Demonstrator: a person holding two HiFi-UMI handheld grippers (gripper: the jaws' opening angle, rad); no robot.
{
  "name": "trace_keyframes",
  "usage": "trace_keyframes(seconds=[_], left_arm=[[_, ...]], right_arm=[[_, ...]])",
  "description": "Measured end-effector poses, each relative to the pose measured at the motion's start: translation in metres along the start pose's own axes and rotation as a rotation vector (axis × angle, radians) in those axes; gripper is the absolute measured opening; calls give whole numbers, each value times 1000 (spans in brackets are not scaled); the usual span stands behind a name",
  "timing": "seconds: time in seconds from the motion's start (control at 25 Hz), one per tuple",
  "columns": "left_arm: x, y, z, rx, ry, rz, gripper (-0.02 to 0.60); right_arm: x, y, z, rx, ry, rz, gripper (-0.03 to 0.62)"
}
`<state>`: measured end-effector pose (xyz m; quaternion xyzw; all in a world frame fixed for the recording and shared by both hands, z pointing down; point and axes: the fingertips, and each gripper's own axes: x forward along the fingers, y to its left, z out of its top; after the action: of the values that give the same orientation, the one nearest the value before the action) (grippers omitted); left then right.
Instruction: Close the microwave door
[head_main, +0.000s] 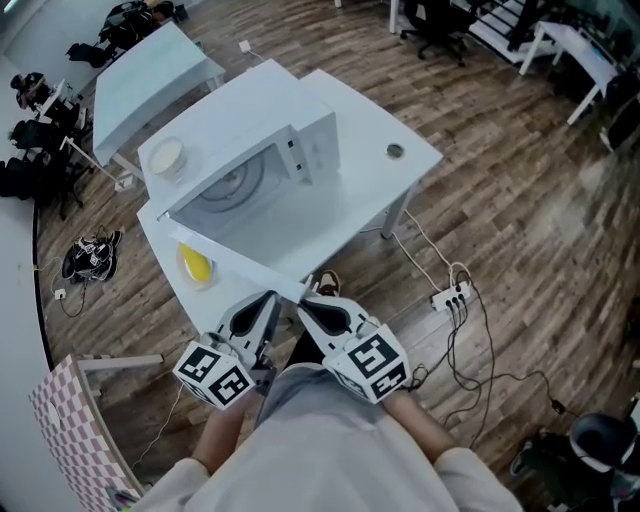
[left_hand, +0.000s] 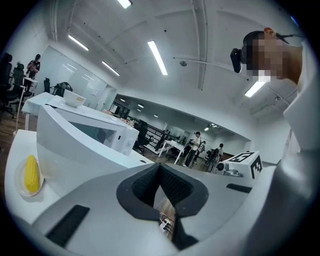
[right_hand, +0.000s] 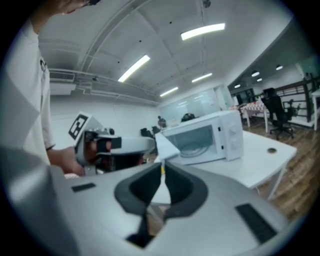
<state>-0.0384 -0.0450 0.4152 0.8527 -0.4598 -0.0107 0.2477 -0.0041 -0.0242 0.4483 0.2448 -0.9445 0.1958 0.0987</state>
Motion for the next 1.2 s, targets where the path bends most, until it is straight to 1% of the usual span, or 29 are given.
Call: trace_keyframes(seconds=[0.12, 0.28, 0.52, 0.88, 1.2], left_arm=[[2, 1, -1, -6, 0, -11, 14], [5, 8, -8, -19, 9, -8, 13], [12, 14, -13, -34, 17, -14, 14], [22, 13, -11, -57, 16, -30, 14], [26, 15, -12, -78, 20, -39, 14]], right_arm=[[-1, -4, 0, -1, 5, -6, 25], [-5, -9, 3, -3, -5, -12, 25], [-12, -24, 5, 11, -12, -46, 25], [-16, -39, 7, 30, -18, -72, 25], [-14, -44, 8, 34, -18, -78, 25]])
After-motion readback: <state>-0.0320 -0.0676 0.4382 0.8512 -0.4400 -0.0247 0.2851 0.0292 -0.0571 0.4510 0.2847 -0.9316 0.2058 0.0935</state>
